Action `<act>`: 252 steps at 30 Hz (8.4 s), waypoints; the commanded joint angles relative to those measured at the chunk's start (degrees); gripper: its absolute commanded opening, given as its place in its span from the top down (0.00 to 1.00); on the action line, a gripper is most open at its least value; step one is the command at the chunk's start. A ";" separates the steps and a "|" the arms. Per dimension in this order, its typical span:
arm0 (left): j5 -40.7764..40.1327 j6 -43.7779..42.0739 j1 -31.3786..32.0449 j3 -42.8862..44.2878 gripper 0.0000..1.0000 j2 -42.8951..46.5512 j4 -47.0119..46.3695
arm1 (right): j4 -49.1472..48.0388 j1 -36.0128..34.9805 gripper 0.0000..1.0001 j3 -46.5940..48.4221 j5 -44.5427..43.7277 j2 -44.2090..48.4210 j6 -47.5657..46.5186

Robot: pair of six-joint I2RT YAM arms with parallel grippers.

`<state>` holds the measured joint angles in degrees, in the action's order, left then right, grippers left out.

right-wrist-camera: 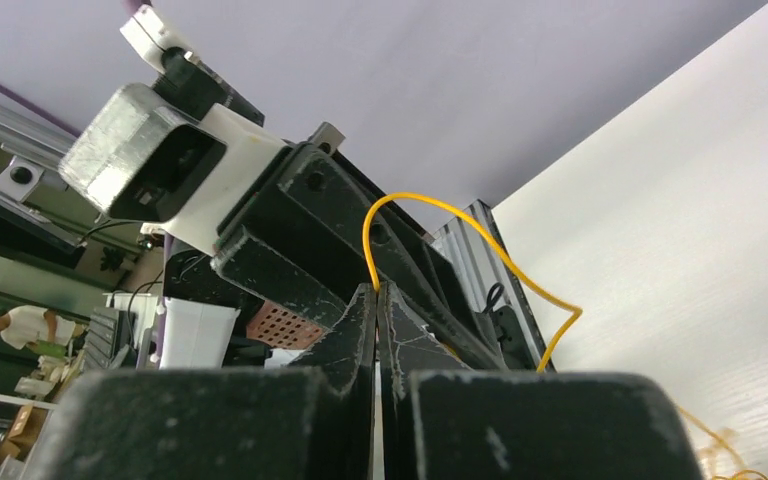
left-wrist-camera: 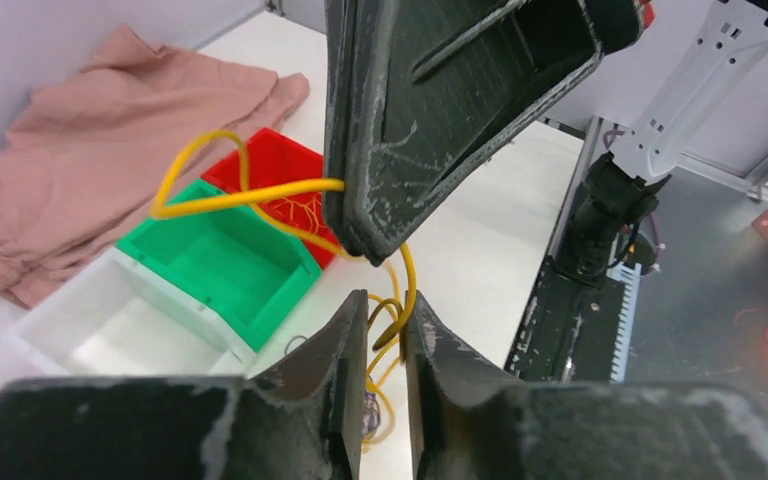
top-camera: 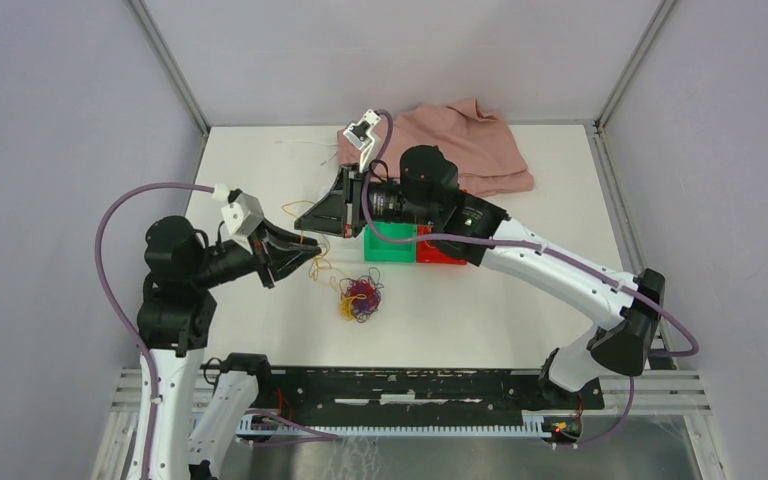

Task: Untangle the cables

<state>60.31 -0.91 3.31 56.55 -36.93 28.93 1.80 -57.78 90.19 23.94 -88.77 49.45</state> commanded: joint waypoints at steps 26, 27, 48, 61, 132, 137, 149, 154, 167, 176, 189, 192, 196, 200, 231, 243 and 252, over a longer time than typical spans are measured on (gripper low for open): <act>-0.04 0.15 0.03 4.76 0.97 0.53 0.69 | 1.64 0.54 0.26 -12.31 -11.51 9.21 -9.57; 0.32 -0.33 -0.03 4.98 0.97 0.44 1.42 | 1.51 0.50 0.27 -11.35 -11.50 8.47 -9.46; -13.64 -3.58 -0.03 5.48 0.58 2.04 2.44 | 7.27 4.22 1.00 0.32 -15.62 7.14 -19.37; -7.15 7.34 0.01 2.63 0.20 2.02 -4.64 | 14.75 4.09 0.99 2.71 -13.94 9.67 -26.61; -23.49 10.22 -0.02 36.73 0.97 -16.33 -31.29 | 19.90 -0.45 0.01 11.00 -6.45 11.06 -29.68; -23.64 11.42 0.02 44.74 0.97 -20.41 -30.80 | 11.54 -1.36 0.00 1.53 -3.00 8.27 -31.44; -25.20 13.29 -0.06 58.07 0.97 -28.01 -30.35 | 5.14 -4.90 0.10 -10.72 -9.32 -2.99 -35.87; -25.81 12.38 -0.06 61.66 0.97 -28.98 -29.52 | 4.83 -4.92 0.55 -8.99 -15.41 -6.85 -35.55; -25.47 8.21 -0.09 42.95 0.97 -18.18 -26.30 | 16.58 -3.55 1.00 8.12 -22.12 3.27 -40.35; -22.89 13.33 -0.04 18.88 0.97 -8.24 -25.01 | 23.07 2.65 1.00 13.05 -24.23 5.91 -38.06; -28.08 9.88 20.48 18.02 0.97 -26.57 -14.61 | 28.82 23.29 1.00 -2.55 -15.22 11.99 -25.33; -30.94 5.93 24.27 22.96 0.97 -34.08 -13.76 | 33.18 25.94 1.00 -2.29 -17.35 11.26 -26.31; -33.23 4.25 29.94 31.33 0.97 -45.13 -12.30 | 33.92 28.66 1.00 -5.12 -18.97 11.27 -26.06; -35.33 1.42 33.06 38.57 0.94 -56.01 -10.31 | 32.88 30.95 1.00 -7.26 -20.78 10.88 -25.72; -42.02 -12.80 17.97 30.89 0.01 -43.42 18.22 | 29.25 33.87 1.00 0.30 -26.61 -8.36 -16.30; -43.13 -12.01 17.17 16.19 0.01 -25.87 18.01 | 27.03 31.02 1.00 0.36 -36.05 -19.47 -12.62; -43.40 -10.72 17.16 16.88 0.01 -23.13 17.72 | 29.56 28.99 1.00 2.46 -37.61 -26.83 -15.32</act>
<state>16.97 -11.66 20.64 72.44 -61.25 48.23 30.89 -27.73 90.19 -10.68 -113.73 35.46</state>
